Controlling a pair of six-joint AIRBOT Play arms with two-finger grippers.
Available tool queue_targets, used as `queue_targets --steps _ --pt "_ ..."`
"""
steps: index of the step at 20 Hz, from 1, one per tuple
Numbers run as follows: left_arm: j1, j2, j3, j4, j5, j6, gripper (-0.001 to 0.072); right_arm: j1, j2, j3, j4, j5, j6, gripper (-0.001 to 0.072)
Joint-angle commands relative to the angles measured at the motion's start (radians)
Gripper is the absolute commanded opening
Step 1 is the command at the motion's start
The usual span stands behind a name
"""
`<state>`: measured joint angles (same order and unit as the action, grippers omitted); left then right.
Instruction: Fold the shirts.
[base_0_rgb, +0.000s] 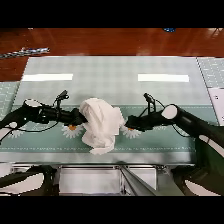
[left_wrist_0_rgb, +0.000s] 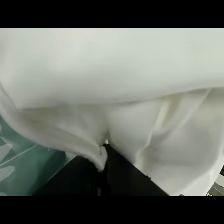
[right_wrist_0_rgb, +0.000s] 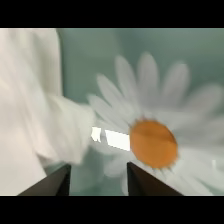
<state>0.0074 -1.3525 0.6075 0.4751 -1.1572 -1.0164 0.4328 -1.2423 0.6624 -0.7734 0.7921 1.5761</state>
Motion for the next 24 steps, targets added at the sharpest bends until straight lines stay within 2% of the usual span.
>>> queue_targets --steps 1,7,8,10,11,13,16,18,20,24 --pt "0.002 -0.001 0.002 0.0 -0.025 0.002 0.0025 0.002 -0.155 0.123 0.084 0.023 -0.123 0.0407" --pt "0.002 -0.001 0.002 0.0 -0.024 0.002 0.0025 0.011 -0.295 0.252 0.196 0.063 -0.198 0.0392" --pt "0.002 -0.001 0.002 0.0 -0.021 0.002 0.0025 0.024 -0.314 0.269 0.217 0.082 -0.221 0.0326" --pt "0.003 -0.001 0.006 0.0 -0.022 0.002 0.0025 0.047 -0.327 0.302 0.222 0.132 -0.264 0.0038" --pt "0.01 0.0 0.015 0.0 -0.027 0.002 0.0025 0.046 -0.322 0.325 0.216 0.179 -0.285 0.0023" --pt "0.044 0.004 0.067 0.0 -0.078 0.002 0.0025 0.02 -0.285 0.389 0.129 0.257 -0.261 0.0022" --pt "0.124 0.031 0.214 -0.013 -0.2 -0.019 0.0025 -0.052 -0.167 0.557 -0.149 0.335 -0.107 0.0022" --pt "0.159 0.084 0.358 -0.015 -0.223 -0.065 0.0024 -0.107 -0.095 0.721 -0.296 0.378 -0.028 0.0022" --pt "0.16 0.127 0.559 0.002 -0.216 -0.145 0.0024 -0.148 -0.056 0.919 -0.372 0.403 0.01 0.0022" --pt "0.154 0.161 1.104 0.277 -0.248 -0.314 0.0024 -0.157 -0.051 1.355 -0.509 0.564 0.026 0.0022"
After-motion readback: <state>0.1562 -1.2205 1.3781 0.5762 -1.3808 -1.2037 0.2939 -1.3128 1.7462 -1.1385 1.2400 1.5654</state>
